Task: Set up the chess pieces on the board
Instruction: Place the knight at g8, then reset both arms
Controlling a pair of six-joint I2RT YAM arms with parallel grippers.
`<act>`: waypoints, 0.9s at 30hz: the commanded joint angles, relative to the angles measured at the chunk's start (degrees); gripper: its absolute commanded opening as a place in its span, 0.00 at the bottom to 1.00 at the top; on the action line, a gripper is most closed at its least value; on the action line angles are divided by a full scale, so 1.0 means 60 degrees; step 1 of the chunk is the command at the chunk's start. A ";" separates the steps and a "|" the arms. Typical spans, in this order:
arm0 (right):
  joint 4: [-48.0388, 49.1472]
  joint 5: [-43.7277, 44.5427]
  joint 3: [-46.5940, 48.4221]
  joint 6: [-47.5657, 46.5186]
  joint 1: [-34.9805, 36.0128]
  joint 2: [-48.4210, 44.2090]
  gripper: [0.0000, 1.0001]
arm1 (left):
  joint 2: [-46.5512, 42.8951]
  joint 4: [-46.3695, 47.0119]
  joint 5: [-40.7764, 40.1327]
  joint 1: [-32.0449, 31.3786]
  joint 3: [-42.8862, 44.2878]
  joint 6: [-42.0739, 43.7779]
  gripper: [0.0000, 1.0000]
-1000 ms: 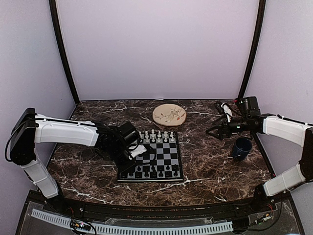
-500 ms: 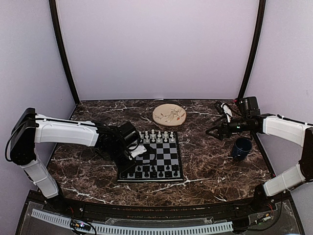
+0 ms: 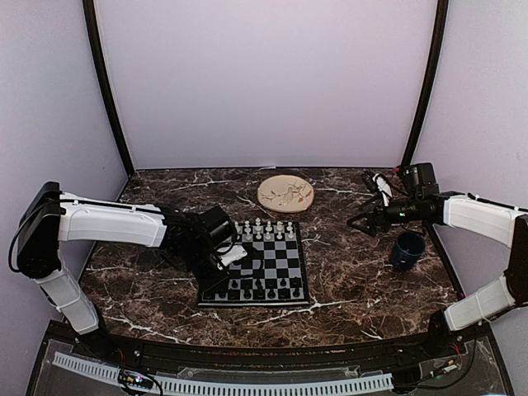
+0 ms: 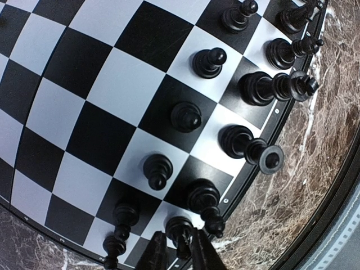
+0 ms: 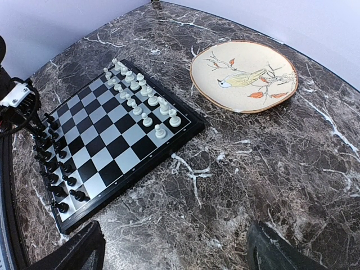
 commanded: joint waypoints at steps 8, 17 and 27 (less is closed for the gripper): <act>-0.0236 0.0212 0.0529 0.0076 -0.0036 -0.0100 0.89 | -0.0831 -0.0846 -0.0655 -0.0042 0.0291 -0.0001 0.25; -0.0670 0.2638 0.2791 0.1606 -0.0094 -0.0455 1.00 | -0.2361 0.0518 -0.2771 0.0562 0.1140 0.0461 0.48; -0.0073 0.5298 0.3827 0.3833 -0.0095 -0.1234 1.00 | -0.3468 0.4637 -0.5616 0.2046 0.0620 -0.0245 0.86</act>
